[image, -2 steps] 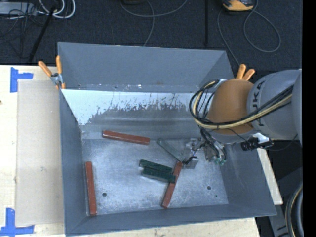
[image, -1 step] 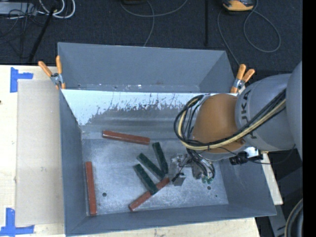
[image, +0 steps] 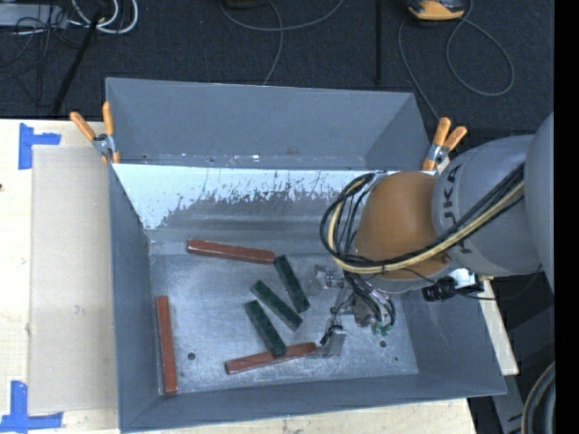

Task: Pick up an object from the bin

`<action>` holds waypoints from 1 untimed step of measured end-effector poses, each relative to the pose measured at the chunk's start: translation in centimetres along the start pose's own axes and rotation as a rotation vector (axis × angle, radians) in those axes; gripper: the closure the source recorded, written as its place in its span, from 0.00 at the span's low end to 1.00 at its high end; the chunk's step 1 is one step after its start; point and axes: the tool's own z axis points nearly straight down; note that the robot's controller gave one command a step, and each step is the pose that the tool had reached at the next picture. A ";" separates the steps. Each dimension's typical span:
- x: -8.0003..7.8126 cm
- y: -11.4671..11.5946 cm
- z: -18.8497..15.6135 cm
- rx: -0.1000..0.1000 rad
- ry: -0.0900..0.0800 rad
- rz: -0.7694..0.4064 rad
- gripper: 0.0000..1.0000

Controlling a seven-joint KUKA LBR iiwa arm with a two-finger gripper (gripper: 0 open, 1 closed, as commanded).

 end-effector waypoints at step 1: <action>2.1 6.0 0.6 -0.002 0.000 0.054 0.00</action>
Offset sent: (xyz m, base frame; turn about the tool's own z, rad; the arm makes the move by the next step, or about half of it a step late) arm -0.0170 0.0575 -0.0056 0.0585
